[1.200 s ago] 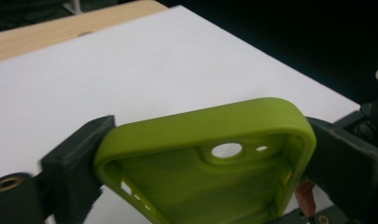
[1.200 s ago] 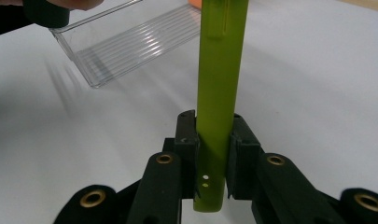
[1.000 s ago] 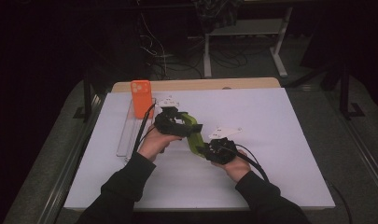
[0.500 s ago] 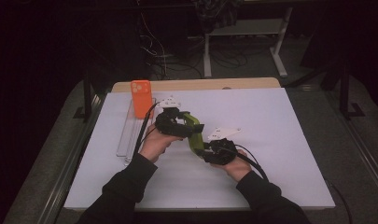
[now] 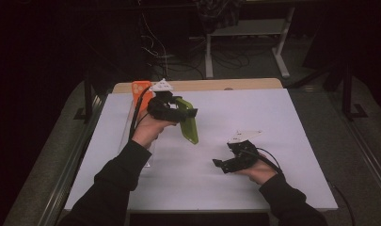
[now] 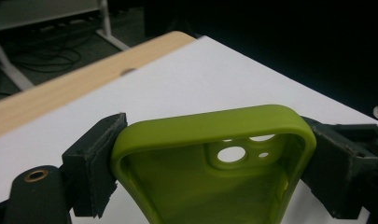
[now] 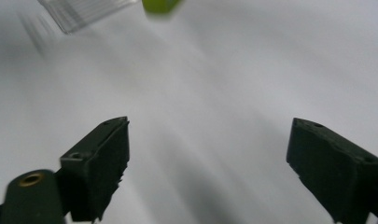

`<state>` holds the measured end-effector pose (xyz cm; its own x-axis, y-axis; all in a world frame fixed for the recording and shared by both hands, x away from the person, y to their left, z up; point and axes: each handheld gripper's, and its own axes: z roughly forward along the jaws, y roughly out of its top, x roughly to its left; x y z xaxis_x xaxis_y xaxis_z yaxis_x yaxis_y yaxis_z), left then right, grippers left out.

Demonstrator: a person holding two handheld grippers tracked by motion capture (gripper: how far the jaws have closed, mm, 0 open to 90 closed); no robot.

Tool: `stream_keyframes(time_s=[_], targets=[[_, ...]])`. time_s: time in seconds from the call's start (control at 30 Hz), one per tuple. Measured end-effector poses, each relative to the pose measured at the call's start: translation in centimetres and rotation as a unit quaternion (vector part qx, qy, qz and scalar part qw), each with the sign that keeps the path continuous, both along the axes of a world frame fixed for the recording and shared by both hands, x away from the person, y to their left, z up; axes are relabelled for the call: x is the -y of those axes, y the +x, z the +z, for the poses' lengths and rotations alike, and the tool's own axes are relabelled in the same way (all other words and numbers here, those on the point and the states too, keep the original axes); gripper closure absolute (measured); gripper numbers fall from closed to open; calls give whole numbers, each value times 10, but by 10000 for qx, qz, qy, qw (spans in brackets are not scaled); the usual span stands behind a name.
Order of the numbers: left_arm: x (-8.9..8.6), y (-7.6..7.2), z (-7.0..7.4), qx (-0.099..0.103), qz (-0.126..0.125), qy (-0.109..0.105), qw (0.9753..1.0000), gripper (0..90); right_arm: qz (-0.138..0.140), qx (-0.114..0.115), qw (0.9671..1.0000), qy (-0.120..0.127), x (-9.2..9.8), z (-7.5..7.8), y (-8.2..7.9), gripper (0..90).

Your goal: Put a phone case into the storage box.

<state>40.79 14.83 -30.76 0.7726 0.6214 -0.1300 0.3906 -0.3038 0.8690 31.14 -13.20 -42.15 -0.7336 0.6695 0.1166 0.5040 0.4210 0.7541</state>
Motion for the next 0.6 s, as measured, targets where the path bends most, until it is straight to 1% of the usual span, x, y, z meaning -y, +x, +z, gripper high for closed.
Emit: stream_keyframes(time_s=[0.07,0.13,0.17,0.2,0.23,0.33,0.37,0.4,0.57,0.6], targets=[[-6,5,7,28,53,17,10000,149,-32,-47,10000,19,9,-1,-3,34],[-11,8,13,55,101,-33,9999,149,-54,0,10000,14,15,-2,-5,9],[-13,9,15,64,118,-25,9999,149,-71,27,10000,24,18,-2,-6,4],[-16,10,18,70,145,-24,9999,149,-114,46,9999,83,20,-2,-7,2],[-17,10,20,81,166,-37,9998,149,-110,78,9999,91,23,-2,-8,2],[-24,12,25,102,198,-32,9997,149,-151,147,9997,112,29,-4,-11,0],[-25,11,26,91,238,-65,9997,149,-150,123,9997,122,30,-4,-11,0],[-27,12,28,106,248,-67,9996,149,-156,154,9997,125,31,-5,-12,0],[-35,12,34,142,301,-13,9994,149,-152,223,9995,170,36,-7,-18,0],[-38,13,35,147,320,-5,9994,149,-162,201,9996,149,37,-8,-20,0]])
